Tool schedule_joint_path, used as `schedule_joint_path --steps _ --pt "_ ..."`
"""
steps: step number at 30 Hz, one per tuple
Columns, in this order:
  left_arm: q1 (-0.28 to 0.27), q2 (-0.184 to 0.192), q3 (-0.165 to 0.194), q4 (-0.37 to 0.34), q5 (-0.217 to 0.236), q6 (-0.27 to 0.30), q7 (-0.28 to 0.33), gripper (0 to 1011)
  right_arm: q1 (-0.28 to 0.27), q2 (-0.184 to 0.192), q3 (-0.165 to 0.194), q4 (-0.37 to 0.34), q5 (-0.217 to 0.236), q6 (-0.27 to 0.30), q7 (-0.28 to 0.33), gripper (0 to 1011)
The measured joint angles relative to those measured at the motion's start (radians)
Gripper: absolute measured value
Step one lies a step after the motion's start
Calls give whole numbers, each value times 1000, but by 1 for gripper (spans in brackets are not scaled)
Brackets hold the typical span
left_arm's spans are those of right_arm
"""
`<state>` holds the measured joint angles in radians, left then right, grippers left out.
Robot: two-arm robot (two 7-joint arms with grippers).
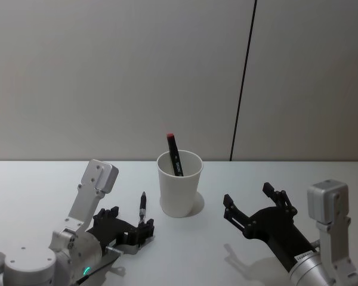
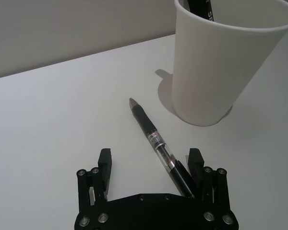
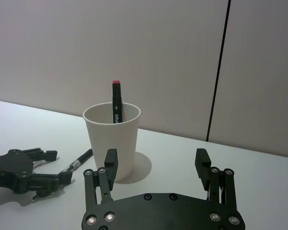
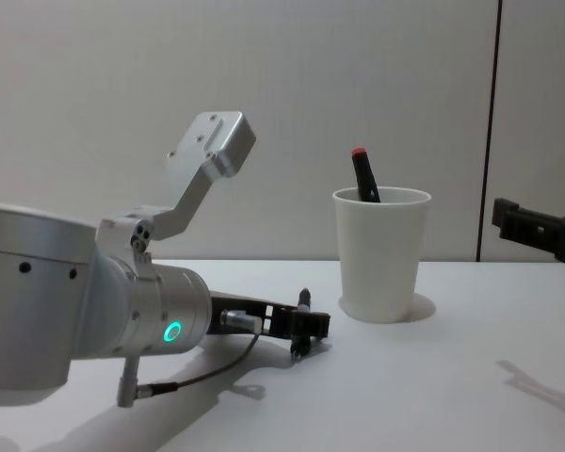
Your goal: Place the pen into the pen holder.
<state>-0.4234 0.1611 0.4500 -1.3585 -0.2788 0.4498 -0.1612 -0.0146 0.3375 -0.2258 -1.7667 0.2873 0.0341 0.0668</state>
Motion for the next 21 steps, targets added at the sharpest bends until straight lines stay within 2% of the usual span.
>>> schedule_joint_path --steps 5,11,21 --pt "1 -1 -3 1 1 -1 -1 993 0 0 0 0 0 0 0 1001" --pt "3 -1 -5 2 2 -2 -1 874 0 0 0 0 0 0 0 1001" --pt "4 -2 -7 3 3 -3 -2 792 0 0 0 0 0 0 0 1001"
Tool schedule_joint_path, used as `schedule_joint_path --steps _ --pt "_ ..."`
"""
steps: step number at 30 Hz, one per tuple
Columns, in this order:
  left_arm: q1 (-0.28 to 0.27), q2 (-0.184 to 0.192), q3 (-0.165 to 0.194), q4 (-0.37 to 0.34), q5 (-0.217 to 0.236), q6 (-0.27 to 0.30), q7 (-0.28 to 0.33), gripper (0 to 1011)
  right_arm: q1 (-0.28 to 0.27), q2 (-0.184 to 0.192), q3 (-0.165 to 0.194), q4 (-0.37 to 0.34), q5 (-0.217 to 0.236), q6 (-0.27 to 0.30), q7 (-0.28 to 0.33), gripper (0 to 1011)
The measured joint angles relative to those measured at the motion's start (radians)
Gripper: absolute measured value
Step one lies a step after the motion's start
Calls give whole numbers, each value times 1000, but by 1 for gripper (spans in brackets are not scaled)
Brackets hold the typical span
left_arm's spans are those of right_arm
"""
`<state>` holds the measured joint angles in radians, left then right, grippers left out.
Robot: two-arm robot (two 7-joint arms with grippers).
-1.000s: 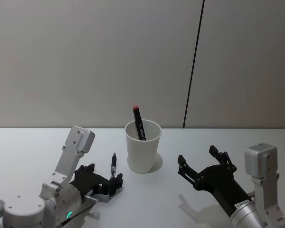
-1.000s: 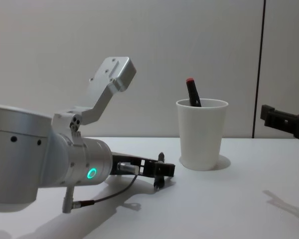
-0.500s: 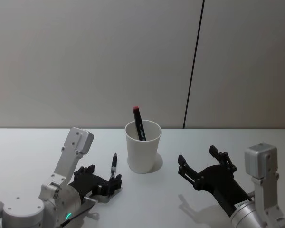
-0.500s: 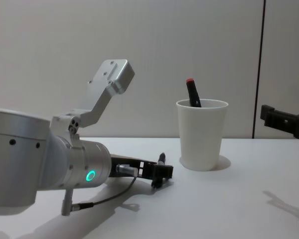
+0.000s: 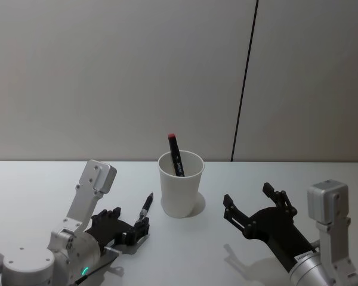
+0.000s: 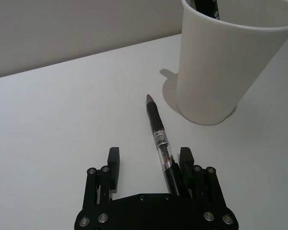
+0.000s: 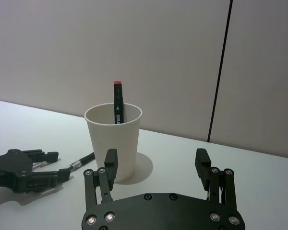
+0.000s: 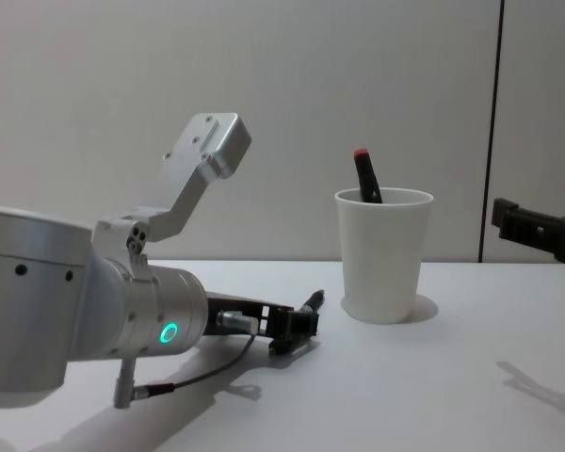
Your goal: Place the pen into the pen holder.
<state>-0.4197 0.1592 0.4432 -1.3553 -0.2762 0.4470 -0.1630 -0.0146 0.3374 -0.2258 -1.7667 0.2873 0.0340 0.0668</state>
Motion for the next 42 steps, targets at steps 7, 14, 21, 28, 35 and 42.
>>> schedule_joint_path --steps 7,14,21,28,35,42 --pt "0 -1 0 1 0 0 0 738 0 0 0 0 0 0 0 1001" --pt "1 -1 0 1 0 0 -1 696 0 0 0 0 0 0 0 1001" --pt "1 -1 1 1 -1 0 -1 652 0 0 0 0 0 0 0 1001" --pt "1 -1 1 1 -1 0 -2 606 0 0 0 0 0 0 0 1001" --pt "1 -1 1 1 -1 0 -2 555 0 0 0 0 0 0 0 1001" --pt "1 -1 1 1 -1 0 -2 512 0 0 0 0 0 0 0 1001"
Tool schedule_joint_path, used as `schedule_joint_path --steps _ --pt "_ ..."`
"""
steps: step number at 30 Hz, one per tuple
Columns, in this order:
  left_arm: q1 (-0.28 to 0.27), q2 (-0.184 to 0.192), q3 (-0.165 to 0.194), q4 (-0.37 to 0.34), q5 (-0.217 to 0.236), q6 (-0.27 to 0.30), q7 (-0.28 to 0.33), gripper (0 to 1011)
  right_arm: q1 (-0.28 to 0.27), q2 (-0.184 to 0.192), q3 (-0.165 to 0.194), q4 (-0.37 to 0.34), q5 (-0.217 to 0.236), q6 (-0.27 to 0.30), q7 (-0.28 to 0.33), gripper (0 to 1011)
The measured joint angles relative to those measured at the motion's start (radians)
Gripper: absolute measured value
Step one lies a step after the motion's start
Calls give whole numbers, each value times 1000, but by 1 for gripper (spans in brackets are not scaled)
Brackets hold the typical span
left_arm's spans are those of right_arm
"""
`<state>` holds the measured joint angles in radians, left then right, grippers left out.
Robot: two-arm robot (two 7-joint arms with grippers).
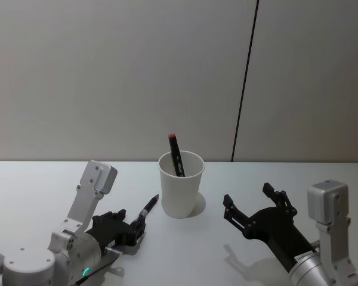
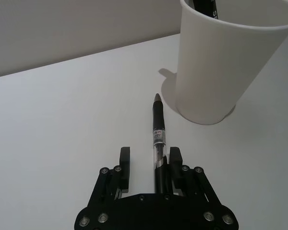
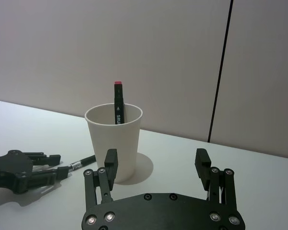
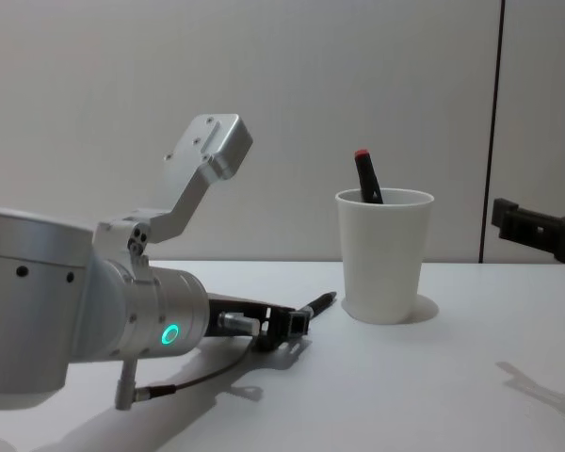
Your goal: Place the pen into the pen holder.
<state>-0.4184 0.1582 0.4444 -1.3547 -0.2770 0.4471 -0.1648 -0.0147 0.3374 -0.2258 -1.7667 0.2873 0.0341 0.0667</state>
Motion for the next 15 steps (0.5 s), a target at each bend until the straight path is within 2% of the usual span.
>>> schedule_joint_path --steps 15 --pt "0 0 0 0 0 1 0 408 0 0 0 0 0 0 0 1001"
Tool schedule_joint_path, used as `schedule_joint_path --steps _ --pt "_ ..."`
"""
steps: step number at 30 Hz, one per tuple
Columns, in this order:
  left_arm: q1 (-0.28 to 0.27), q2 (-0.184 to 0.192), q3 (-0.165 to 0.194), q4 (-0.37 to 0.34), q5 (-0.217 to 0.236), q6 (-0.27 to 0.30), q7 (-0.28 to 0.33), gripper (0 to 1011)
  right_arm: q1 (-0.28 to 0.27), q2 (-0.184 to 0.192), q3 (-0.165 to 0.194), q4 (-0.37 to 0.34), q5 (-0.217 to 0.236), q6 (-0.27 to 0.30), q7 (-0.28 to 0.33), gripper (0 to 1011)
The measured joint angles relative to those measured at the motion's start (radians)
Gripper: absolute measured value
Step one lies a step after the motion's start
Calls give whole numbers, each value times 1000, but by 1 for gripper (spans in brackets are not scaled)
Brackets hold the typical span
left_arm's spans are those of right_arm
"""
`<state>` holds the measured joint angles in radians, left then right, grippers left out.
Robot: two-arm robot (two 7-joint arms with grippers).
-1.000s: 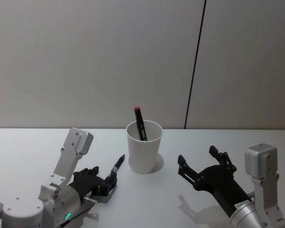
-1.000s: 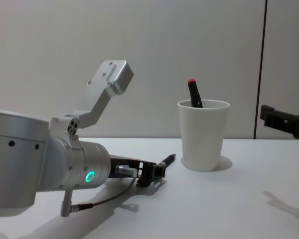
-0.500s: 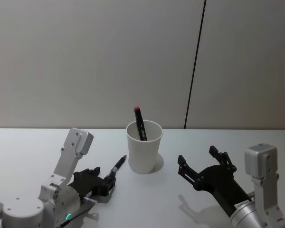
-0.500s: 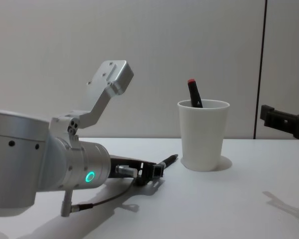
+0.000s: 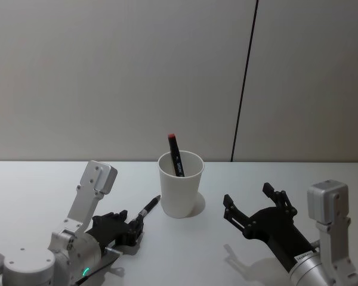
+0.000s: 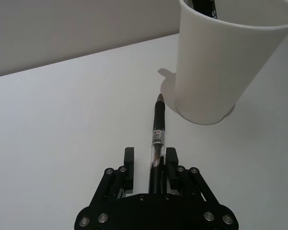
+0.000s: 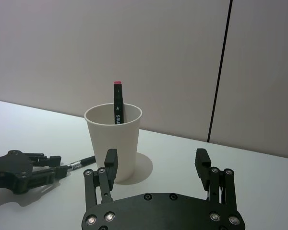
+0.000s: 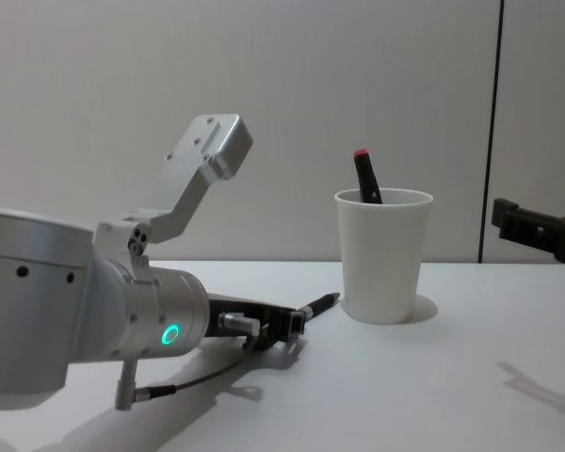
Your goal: Place the pen into the pen holder.
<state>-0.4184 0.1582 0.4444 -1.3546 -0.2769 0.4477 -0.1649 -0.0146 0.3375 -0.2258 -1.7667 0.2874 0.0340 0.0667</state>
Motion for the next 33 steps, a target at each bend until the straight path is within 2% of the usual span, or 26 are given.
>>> schedule_joint_path --steps 33 --pt "0 0 0 0 0 0 0 194 0 0 0 0 0 0 0 1001"
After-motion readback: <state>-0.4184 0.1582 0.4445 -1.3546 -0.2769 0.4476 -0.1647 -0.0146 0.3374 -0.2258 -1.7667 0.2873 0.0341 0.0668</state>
